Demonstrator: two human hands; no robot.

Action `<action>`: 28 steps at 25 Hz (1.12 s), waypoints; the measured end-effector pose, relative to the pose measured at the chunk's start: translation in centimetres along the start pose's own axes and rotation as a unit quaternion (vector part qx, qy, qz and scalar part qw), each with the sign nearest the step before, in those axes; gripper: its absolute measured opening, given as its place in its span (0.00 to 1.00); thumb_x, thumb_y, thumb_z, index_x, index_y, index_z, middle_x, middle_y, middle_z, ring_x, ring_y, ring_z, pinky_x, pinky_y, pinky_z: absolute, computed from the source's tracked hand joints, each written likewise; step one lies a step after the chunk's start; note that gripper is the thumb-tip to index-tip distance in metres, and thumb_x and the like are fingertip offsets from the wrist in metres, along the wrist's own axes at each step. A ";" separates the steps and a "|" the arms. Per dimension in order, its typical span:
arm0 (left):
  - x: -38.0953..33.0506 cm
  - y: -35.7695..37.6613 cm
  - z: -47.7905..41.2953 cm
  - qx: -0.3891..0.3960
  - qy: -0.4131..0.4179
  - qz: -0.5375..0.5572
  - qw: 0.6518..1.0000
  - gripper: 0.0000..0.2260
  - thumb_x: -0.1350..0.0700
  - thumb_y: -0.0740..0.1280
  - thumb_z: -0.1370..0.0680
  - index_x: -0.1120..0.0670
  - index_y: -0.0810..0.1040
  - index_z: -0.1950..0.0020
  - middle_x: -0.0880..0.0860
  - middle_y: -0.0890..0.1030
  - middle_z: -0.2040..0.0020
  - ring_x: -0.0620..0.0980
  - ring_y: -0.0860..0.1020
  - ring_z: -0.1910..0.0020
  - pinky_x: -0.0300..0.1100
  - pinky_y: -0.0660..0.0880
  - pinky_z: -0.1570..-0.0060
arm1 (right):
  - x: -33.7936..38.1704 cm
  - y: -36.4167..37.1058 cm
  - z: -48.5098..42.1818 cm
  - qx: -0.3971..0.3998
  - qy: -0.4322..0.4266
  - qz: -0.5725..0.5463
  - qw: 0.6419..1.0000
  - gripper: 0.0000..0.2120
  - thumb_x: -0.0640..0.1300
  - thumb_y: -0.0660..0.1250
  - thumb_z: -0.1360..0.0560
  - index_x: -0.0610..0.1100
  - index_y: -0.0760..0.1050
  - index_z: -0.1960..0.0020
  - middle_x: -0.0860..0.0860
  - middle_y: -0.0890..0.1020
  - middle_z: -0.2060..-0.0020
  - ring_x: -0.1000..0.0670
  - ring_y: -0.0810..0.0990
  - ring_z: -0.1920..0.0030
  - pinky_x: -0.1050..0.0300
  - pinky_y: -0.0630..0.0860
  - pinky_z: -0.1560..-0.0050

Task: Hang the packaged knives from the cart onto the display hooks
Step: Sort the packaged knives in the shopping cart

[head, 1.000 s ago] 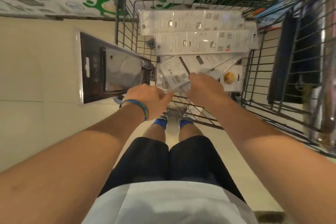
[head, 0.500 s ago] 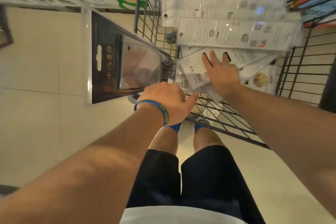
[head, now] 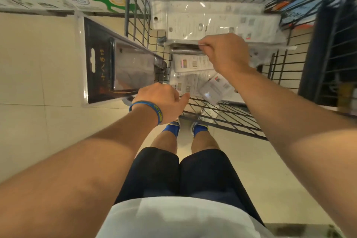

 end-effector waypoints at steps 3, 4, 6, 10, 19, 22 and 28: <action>0.0 0.0 0.1 -0.003 -0.006 0.006 1.000 0.32 0.33 0.46 0.23 0.52 0.77 0.70 0.48 0.76 0.74 0.49 0.75 0.71 0.42 0.73 0.66 | -0.5 -5.3 2.6 -0.095 0.048 -0.091 0.990 0.14 0.51 0.62 0.16 0.54 0.81 0.35 0.52 0.87 0.49 0.48 0.83 0.49 0.54 0.75 0.51; 0.1 0.0 0.1 -0.003 -0.008 0.005 1.000 0.32 0.33 0.46 0.23 0.52 0.77 0.70 0.48 0.75 0.74 0.49 0.75 0.71 0.41 0.71 0.68 | -0.8 -7.2 3.5 -0.125 0.056 -0.131 0.982 0.14 0.50 0.63 0.16 0.52 0.82 0.35 0.53 0.87 0.50 0.51 0.82 0.51 0.58 0.73 0.53; 0.2 0.1 0.1 0.013 -0.016 0.006 1.000 0.30 0.34 0.47 0.23 0.52 0.77 0.68 0.49 0.77 0.72 0.49 0.75 0.70 0.40 0.69 0.68 | -1.9 -10.3 5.3 -0.169 0.080 -0.249 0.950 0.12 0.47 0.65 0.17 0.47 0.84 0.39 0.56 0.85 0.55 0.60 0.81 0.56 0.64 0.71 0.54; 0.0 -1.2 0.6 0.043 -0.075 -0.028 0.996 0.26 0.38 0.48 0.19 0.51 0.81 0.47 0.56 0.81 0.48 0.57 0.78 0.50 0.49 0.73 0.53 | -2.8 -12.9 8.4 -0.191 0.183 -0.564 0.782 0.05 0.42 0.69 0.19 0.47 0.84 0.46 0.51 0.86 0.52 0.52 0.84 0.46 0.50 0.80 0.38; -7.8 -7.5 7.3 0.039 -0.020 0.427 0.903 0.27 0.31 0.49 0.22 0.45 0.81 0.56 0.47 0.85 0.49 0.52 0.81 0.49 0.49 0.75 0.42 | 1.1 -15.9 13.1 -0.206 0.280 -0.800 0.490 0.18 0.47 0.67 0.18 0.48 0.73 0.29 0.47 0.80 0.34 0.50 0.80 0.38 0.55 0.74 0.31; -12.4 -10.2 8.2 0.072 0.026 0.499 0.863 0.29 0.30 0.47 0.22 0.44 0.77 0.37 0.46 0.81 0.38 0.50 0.79 0.45 0.52 0.73 0.38 | 1.9 -18.7 13.8 -0.213 0.248 -0.849 0.415 0.20 0.49 0.67 0.18 0.43 0.74 0.29 0.43 0.78 0.32 0.45 0.78 0.33 0.54 0.71 0.28; -13.9 -19.9 9.1 -0.057 0.028 0.765 0.641 0.29 0.30 0.53 0.22 0.49 0.79 0.37 0.49 0.83 0.41 0.47 0.83 0.47 0.43 0.76 0.54 | 5.2 -23.1 15.5 -0.176 0.145 -0.915 0.334 0.16 0.54 0.63 0.17 0.41 0.78 0.42 0.46 0.88 0.51 0.48 0.87 0.50 0.48 0.78 0.40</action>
Point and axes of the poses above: each hand's wrist, its own z-axis away from the middle knuckle, its own y-axis out of the palm, x = y × z, the point moved 8 cm from there along -z, towards the middle knuckle
